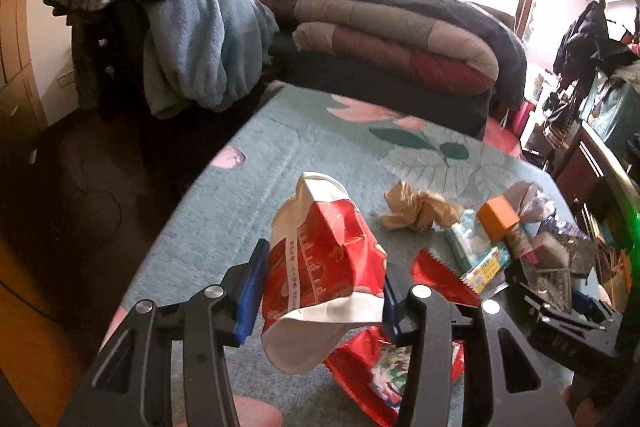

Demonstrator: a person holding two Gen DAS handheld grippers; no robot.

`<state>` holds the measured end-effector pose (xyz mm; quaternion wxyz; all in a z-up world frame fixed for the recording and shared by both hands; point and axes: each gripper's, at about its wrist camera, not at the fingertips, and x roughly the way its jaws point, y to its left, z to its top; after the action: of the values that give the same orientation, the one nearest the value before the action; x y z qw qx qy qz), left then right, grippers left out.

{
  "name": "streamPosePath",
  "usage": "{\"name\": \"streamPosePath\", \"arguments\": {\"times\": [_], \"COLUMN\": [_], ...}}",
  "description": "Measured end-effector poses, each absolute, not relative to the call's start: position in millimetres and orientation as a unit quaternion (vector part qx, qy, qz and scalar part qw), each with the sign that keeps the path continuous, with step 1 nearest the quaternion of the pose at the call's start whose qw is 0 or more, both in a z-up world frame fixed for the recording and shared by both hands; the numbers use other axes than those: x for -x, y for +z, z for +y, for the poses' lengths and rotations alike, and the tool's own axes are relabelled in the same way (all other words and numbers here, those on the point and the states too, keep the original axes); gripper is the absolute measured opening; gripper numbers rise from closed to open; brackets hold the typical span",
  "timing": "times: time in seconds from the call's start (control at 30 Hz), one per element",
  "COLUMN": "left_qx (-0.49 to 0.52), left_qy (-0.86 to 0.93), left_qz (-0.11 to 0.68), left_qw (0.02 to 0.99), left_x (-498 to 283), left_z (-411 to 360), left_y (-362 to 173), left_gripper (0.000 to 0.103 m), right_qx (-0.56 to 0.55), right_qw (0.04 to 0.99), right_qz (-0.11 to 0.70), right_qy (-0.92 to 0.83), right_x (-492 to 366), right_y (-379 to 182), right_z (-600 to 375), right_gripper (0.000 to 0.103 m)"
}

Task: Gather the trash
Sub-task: 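Grasp the red-white wrapper with the left tool while the right tool grasps the dark cigarette pack, then carry both items to the pink wastebasket and open both tools over it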

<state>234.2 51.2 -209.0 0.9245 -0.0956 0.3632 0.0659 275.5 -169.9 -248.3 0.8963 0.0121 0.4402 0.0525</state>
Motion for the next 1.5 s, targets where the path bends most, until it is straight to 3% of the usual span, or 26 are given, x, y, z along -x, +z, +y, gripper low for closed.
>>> {"name": "streamPosePath", "arguments": {"times": [0.33,0.73,1.13,1.4,1.47,1.5], "left_qx": [0.104,0.06,-0.01,-0.042,-0.048,-0.05], "left_qy": [-0.023,-0.203,-0.36,-0.402,-0.402,-0.403], "left_qz": [0.338,0.341,0.373,0.427,0.44,0.448], "left_qw": [0.935,0.916,0.855,0.809,0.801,0.797], "left_x": [-216.3,-218.9,-245.2,-270.7,-277.4,-280.2], "left_z": [-0.1,-166.5,-366.7,-479.0,-495.3,-501.5], "left_y": [-167.5,-148.2,-168.9,-215.1,-227.2,-233.7], "left_gripper": [0.049,0.049,0.049,0.049,0.054,0.066], "right_qx": [-0.041,-0.072,-0.13,-0.167,-0.172,-0.174], "right_qw": [0.91,0.929,0.904,0.886,0.884,0.883], "right_qz": [0.406,0.363,0.369,0.381,0.38,0.379], "right_qy": [0.074,-0.026,-0.173,-0.205,-0.212,-0.216], "right_x": [-218.5,-152.9,-123.4,-137.4,-146.1,-147.1], "right_y": [-205.3,-177.0,-218.8,-264.4,-274.1,-277.2], "right_z": [-222.4,-357.2,-523.3,-598.2,-609.5,-614.0], "right_gripper": [0.09,0.091,0.091,0.091,0.093,0.093]}}
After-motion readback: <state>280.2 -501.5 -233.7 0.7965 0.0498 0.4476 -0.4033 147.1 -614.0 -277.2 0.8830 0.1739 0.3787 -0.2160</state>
